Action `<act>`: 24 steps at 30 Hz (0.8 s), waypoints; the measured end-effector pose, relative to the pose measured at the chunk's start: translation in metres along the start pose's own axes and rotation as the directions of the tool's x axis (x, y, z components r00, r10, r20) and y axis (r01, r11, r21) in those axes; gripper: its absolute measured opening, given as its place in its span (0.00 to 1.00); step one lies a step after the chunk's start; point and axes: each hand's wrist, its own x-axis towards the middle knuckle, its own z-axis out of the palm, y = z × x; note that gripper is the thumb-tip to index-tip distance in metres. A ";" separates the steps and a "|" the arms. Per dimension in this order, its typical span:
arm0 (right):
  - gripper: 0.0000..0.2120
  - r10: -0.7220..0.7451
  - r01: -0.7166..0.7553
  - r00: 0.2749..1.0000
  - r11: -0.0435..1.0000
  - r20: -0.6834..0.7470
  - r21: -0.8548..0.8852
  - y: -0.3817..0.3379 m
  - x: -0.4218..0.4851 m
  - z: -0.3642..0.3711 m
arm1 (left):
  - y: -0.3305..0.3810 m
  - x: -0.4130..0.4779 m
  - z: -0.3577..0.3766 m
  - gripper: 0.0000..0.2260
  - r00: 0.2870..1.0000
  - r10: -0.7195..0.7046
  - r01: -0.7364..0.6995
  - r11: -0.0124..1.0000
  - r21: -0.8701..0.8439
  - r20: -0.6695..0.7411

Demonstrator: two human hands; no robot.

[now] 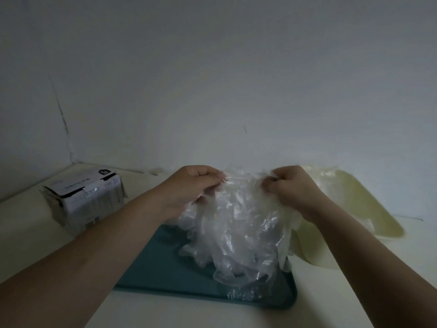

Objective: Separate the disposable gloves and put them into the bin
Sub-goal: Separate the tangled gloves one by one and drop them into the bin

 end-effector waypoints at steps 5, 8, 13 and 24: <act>0.13 0.024 -0.024 1.000 0.991 0.003 -0.132 -0.005 0.011 0.008 | 0.021 -0.005 -0.019 0.07 0.914 0.085 -0.143 0.982 -0.119 -0.397; 0.09 0.021 -0.020 1.000 1.000 -0.015 0.017 -0.020 0.012 0.011 | 0.036 -0.013 -0.022 0.07 0.919 0.083 -0.209 0.932 -0.297 -0.385; 0.09 0.016 0.010 0.992 0.979 -0.127 0.205 -0.032 0.015 -0.027 | 0.058 -0.029 -0.002 0.07 0.988 0.106 -0.146 0.878 -0.456 -0.113; 0.10 0.204 -0.189 0.911 0.979 -0.358 0.077 0.024 0.021 -0.160 | 0.107 -0.024 0.090 0.13 0.969 0.129 0.007 0.837 -0.547 0.209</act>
